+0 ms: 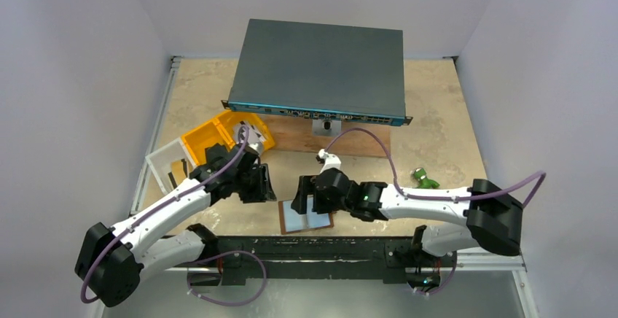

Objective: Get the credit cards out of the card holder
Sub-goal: Remove the credit card from the card holder.

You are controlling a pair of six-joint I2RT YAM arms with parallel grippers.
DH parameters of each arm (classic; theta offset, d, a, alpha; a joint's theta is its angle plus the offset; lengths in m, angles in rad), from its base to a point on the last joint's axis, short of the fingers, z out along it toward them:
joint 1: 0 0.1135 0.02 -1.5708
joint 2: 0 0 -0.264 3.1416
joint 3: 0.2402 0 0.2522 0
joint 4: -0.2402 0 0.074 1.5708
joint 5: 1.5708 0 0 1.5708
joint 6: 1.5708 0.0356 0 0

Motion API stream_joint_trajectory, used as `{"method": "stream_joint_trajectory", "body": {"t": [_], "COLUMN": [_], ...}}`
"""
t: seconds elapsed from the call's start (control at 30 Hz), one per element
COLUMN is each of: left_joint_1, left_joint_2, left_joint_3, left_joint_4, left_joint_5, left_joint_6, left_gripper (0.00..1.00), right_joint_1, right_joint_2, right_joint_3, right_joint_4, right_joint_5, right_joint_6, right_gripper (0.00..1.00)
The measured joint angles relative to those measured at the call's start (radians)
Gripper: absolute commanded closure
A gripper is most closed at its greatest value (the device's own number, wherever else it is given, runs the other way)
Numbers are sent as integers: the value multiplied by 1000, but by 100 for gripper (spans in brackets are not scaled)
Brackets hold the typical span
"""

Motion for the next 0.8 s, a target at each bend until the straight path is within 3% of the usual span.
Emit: {"method": "stream_joint_trajectory", "body": {"t": [0.17,0.57,0.8], "left_joint_1": [-5,30,37], "left_joint_2": [16,16,16], "left_joint_3": [0,0,0], "left_joint_4": [2,-19,-18], "left_joint_5": [-57,-127,-127], "left_joint_6": [-8,-11,-11], "left_gripper": [61,62,63], "right_joint_1": [60,129,142], "right_joint_2": [113,360,433], "right_joint_3": [95,288,349], "right_joint_4": [-41,-191,-257], "right_joint_5": [55,153,185], "right_joint_6": [13,21,19], "right_gripper": [34,38,51]}}
